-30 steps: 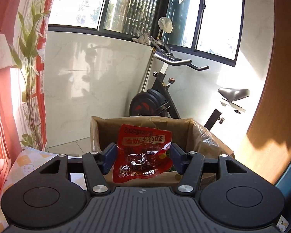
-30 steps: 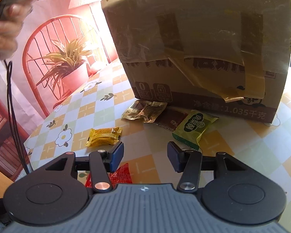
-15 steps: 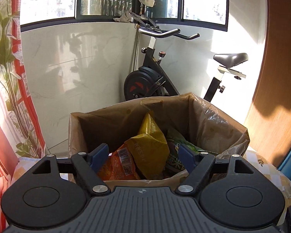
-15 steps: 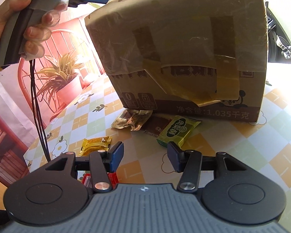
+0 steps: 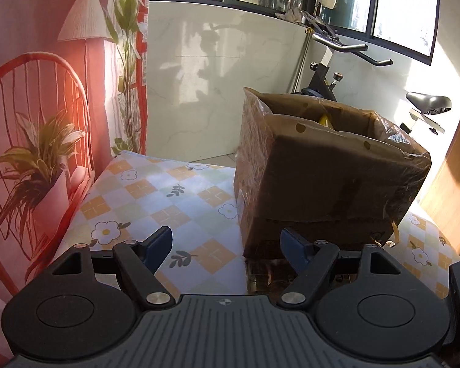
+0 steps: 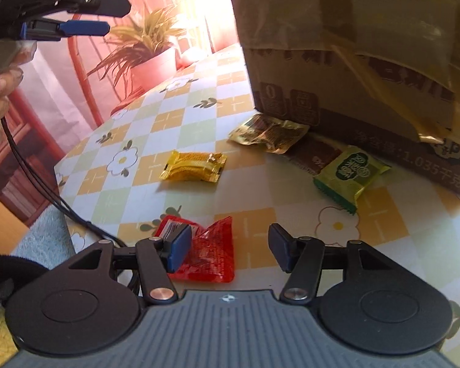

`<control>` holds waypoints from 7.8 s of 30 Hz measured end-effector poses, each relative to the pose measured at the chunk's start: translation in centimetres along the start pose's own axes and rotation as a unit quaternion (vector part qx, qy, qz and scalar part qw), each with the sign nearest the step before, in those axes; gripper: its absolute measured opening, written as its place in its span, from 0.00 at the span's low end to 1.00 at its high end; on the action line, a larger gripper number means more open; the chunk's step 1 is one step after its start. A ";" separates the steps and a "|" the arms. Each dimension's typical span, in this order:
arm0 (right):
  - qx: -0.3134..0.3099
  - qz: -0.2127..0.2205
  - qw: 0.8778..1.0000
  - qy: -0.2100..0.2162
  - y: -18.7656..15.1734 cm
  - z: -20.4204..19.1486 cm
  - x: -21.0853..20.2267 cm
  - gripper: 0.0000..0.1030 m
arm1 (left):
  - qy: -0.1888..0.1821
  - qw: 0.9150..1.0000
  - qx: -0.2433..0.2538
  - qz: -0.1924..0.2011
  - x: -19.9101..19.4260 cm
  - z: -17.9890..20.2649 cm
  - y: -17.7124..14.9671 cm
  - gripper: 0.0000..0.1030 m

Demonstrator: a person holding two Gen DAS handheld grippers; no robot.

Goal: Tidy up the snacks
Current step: 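Grasp the red wrapper with the right tool while the left tool moves to the yellow wrapper, then grasp the yellow wrapper with the left tool, then carry the yellow and red wrappers over the box and open both tools, then move both tools back down to the snacks beside the box, then grasp the green packet with the right tool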

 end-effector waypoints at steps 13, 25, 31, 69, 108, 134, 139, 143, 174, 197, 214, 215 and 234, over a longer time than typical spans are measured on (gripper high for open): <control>-0.006 0.021 0.994 -0.108 -1.6 3.8 -0.3 0.57 | 0.011 1.000 -0.022 0.004 1.0 -0.8 -1.5 0.76; 0.046 0.071 0.991 -0.103 -1.3 5.6 -3.2 0.57 | 0.020 0.998 -0.041 -0.034 3.0 -1.1 -4.5 0.72; 0.050 0.054 0.994 -0.075 -0.1 4.0 -0.1 0.61 | 0.022 0.998 -0.049 -0.043 2.9 -1.1 -5.3 0.71; 0.026 0.071 0.986 -0.151 -2.9 7.2 -4.3 0.38 | -0.080 0.974 0.166 -0.129 10.2 5.0 -11.4 0.71; -0.004 0.099 0.985 -0.138 -2.1 5.2 -4.1 0.19 | -0.061 0.997 0.009 -0.042 3.7 5.8 -8.5 0.34; -0.083 0.304 0.930 -0.190 15.8 8.4 -20.6 0.19 | -0.113 0.983 0.045 0.140 0.3 11.9 11.8 0.34; -0.034 0.285 0.940 -0.184 18.8 12.8 -18.9 0.19 | -0.114 0.984 0.046 0.128 3.8 13.8 14.9 0.34; -0.040 0.257 0.947 -0.188 20.2 13.9 -16.5 0.19 | -0.112 0.987 0.048 0.101 7.4 14.5 16.1 0.35; 0.051 0.298 0.943 -0.140 13.0 8.1 -19.3 0.74 | -0.092 0.994 -0.062 0.023 0.9 6.0 7.4 0.63; 0.155 0.203 0.952 -0.171 2.2 12.7 -10.4 0.74 | 0.012 0.999 -0.044 0.015 7.6 1.7 0.2 0.65; 0.117 0.104 0.976 -0.154 3.8 11.3 0.0 0.73 | -0.008 0.998 -0.026 -0.057 12.7 1.3 -3.9 0.65; 0.116 0.097 0.976 -0.157 4.0 11.4 0.5 0.72 | -0.009 0.998 -0.026 -0.059 12.7 1.3 -4.0 0.65; 0.114 0.115 0.966 -0.200 -0.8 14.4 -4.5 0.44 | -0.050 0.993 -0.025 -0.100 15.2 5.5 -6.1 0.69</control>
Point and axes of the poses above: each gripper's, at about its wrist camera, not at the fingertips, and x roughly the way its jaws point, z to its right, y to its top, the point moved 9 cm from there along x, roughly the way its jaws point, and after that the axes turned 4 degrees about y, right-handed, at the moved point
